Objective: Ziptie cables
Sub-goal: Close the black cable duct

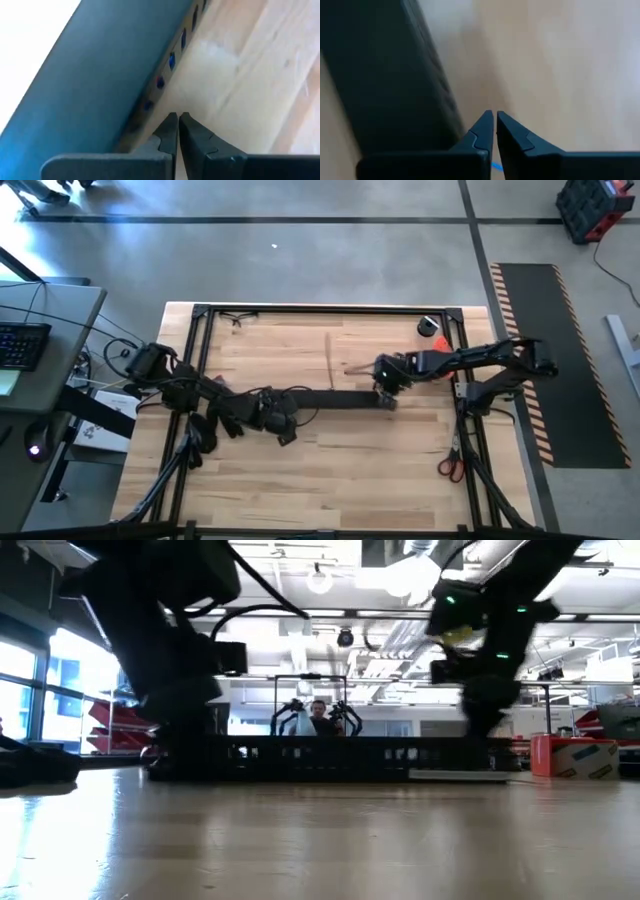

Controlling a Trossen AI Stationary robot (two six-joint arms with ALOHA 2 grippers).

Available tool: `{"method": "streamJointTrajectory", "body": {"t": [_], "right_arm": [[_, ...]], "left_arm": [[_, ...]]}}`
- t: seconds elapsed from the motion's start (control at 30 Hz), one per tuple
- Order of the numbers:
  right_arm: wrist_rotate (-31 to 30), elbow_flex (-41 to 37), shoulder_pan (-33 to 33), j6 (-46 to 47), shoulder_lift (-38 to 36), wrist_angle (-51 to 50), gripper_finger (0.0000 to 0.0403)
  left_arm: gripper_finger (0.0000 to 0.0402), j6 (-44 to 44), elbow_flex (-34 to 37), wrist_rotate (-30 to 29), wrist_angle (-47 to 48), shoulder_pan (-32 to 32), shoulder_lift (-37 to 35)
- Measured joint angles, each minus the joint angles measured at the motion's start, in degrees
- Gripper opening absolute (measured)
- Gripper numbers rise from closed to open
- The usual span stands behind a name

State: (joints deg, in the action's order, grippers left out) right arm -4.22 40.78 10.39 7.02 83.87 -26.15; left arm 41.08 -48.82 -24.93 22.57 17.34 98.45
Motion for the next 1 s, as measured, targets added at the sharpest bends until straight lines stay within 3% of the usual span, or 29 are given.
{"method": "streamJointTrajectory", "body": {"t": [0.23, 0.37, 0.5, 0.77, 0.87, 1.0], "right_arm": [[-8.34, -1.14, -4.86, 6.88, -8.31, -13.16, 0.0004], [-12.17, -2.88, -7.58, 10.01, -16.01, -11.27, 0.0004], [-10.16, -9.00, -12.52, 10.74, -22.60, -2.53, 0.0004], [-6.41, -25.98, -18.44, 16.52, -26.40, 26.57, 0.0004], [-7.06, -28.58, -18.70, 17.00, -26.49, 30.84, 0.0004], [-9.25, -26.98, -18.98, 15.20, -27.75, 28.85, 0.0004]], "left_arm": [[0.0000, -6.26, -0.02, -4.32, -4.20, -2.38, -0.04], [0.0000, -7.30, -2.19, -3.21, -4.00, -2.30, -1.66], [0.0000, -8.78, -5.97, 1.40, -4.58, -0.07, -4.77], [0.0000, -8.52, -3.05, -3.02, 3.00, -2.07, -12.40], [0.0000, -6.57, -0.55, -3.40, 6.17, -4.51, -14.96], [0.0000, -0.25, 0.31, -7.39, 19.83, -6.68, -19.63]]}}
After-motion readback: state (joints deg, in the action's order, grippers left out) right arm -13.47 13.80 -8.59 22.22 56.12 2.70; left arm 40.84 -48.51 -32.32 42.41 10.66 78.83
